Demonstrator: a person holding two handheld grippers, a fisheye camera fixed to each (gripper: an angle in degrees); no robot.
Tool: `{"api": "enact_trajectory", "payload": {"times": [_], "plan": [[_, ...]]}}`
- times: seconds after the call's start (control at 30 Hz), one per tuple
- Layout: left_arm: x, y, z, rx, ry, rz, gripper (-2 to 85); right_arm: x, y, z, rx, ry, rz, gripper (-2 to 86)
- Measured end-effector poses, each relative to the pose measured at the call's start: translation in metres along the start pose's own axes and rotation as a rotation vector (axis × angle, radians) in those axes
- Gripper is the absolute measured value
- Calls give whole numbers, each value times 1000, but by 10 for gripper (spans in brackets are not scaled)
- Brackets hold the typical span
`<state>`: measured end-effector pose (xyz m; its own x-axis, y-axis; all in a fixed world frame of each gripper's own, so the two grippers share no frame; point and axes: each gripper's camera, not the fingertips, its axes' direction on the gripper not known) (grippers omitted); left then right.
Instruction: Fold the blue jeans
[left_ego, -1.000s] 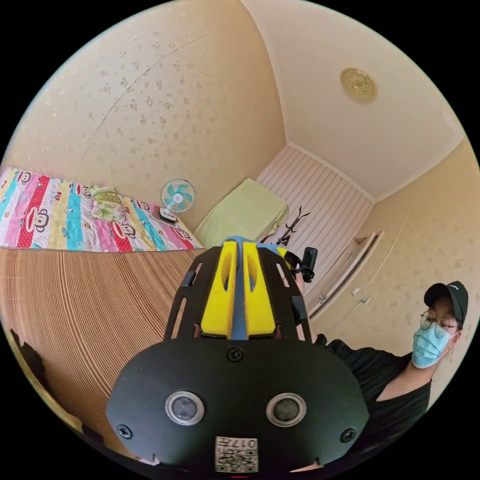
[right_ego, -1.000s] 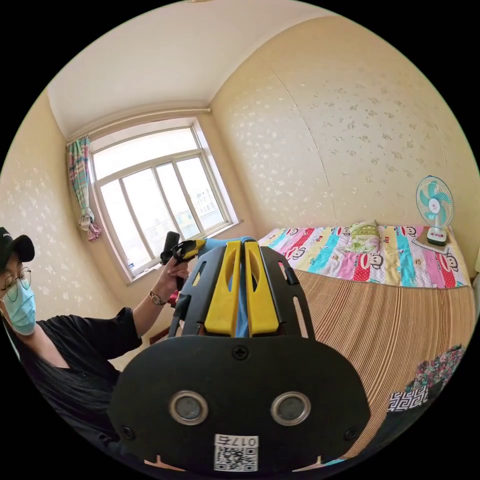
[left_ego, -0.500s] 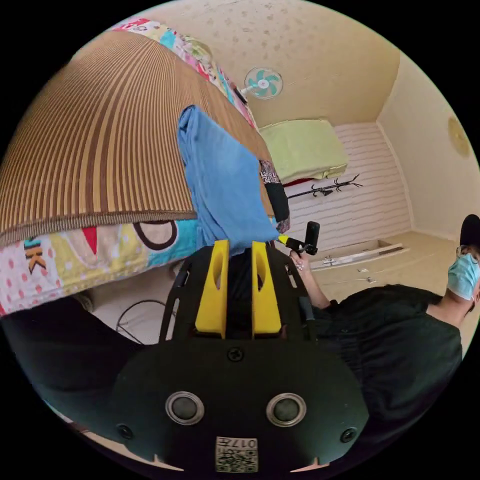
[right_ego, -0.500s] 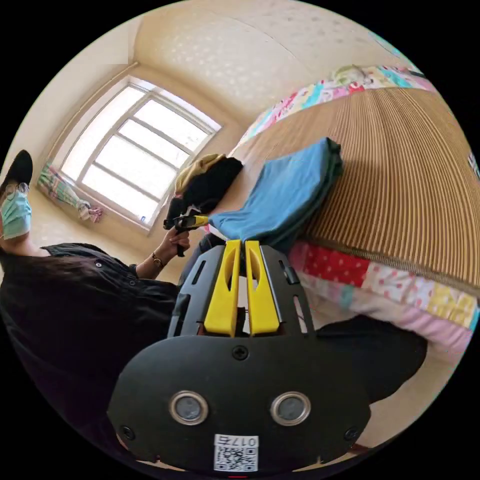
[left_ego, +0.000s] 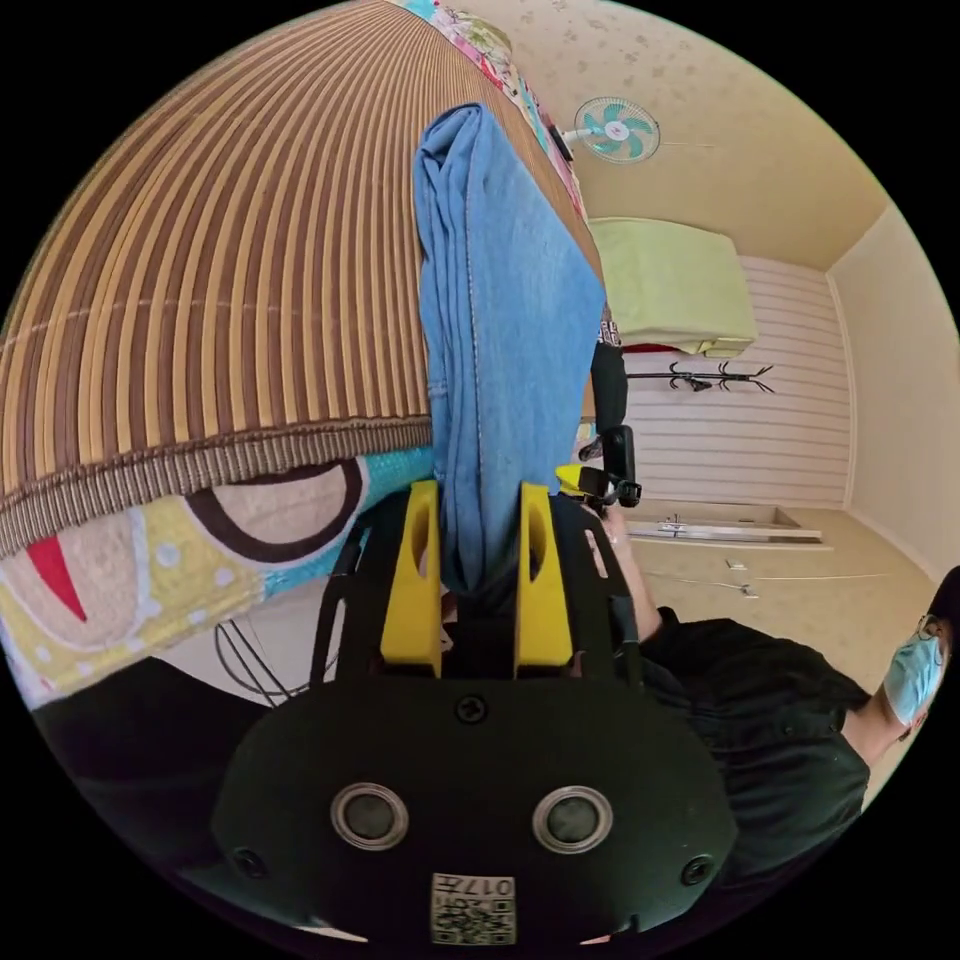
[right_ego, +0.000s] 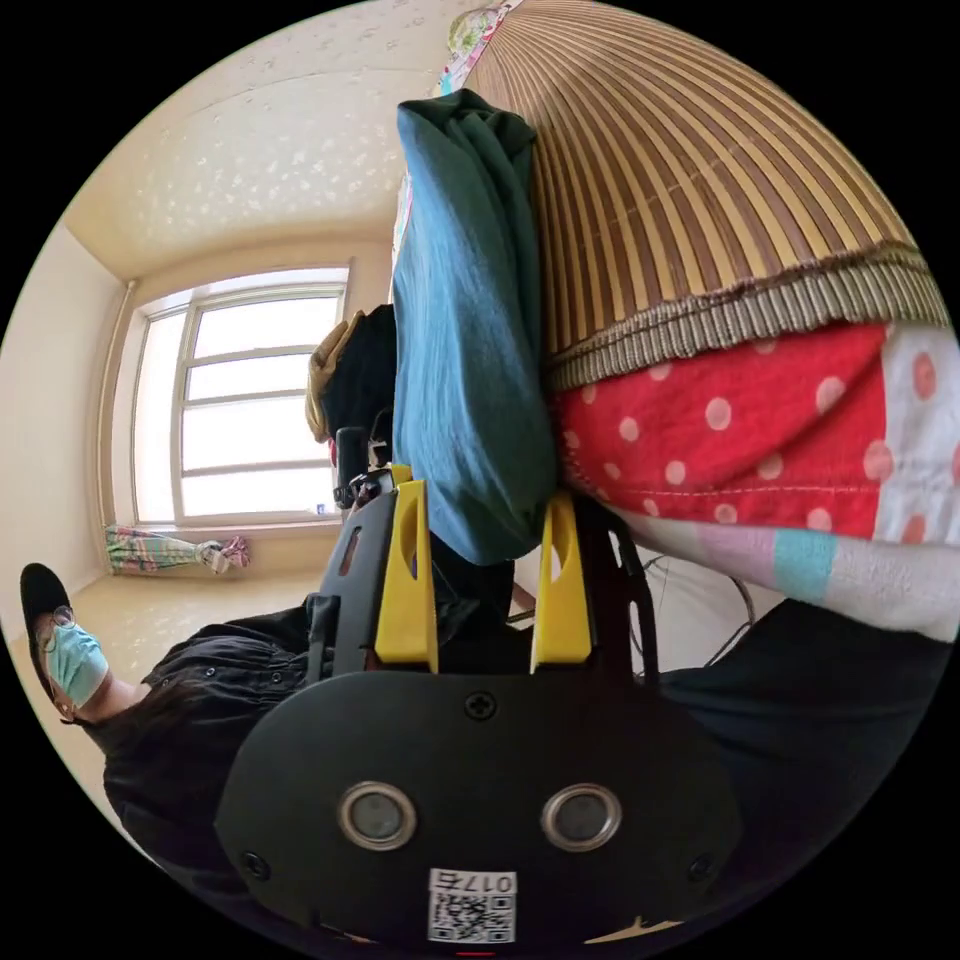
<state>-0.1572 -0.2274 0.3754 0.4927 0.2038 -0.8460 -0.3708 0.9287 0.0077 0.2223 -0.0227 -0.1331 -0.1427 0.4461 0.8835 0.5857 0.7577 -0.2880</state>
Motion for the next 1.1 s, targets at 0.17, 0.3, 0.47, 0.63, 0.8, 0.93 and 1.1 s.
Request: {"api": "enact_trajectory", "payload": {"times": [0.17,0.3,0.47,0.63,0.8,0.93,1.1], "plan": [[6,32,9,-57,280,-10,80,-10,40,-24,-4,-347,-120,85],[57,58,6,-63,499,62,80,-42,69,-61,69,-523,-243,75],[162,12,-5,-45,391,272,80,-116,44,-159,121,-358,-484,70],[291,-77,42,-26,269,484,80,-178,-7,-287,207,-130,-604,69],[403,-116,121,5,295,661,84,-239,16,-425,359,48,-733,72],[425,-131,254,-206,272,621,122,-215,79,-517,667,388,-398,59],[356,-60,333,-439,155,700,81,-159,186,-503,931,617,-104,19]]}}
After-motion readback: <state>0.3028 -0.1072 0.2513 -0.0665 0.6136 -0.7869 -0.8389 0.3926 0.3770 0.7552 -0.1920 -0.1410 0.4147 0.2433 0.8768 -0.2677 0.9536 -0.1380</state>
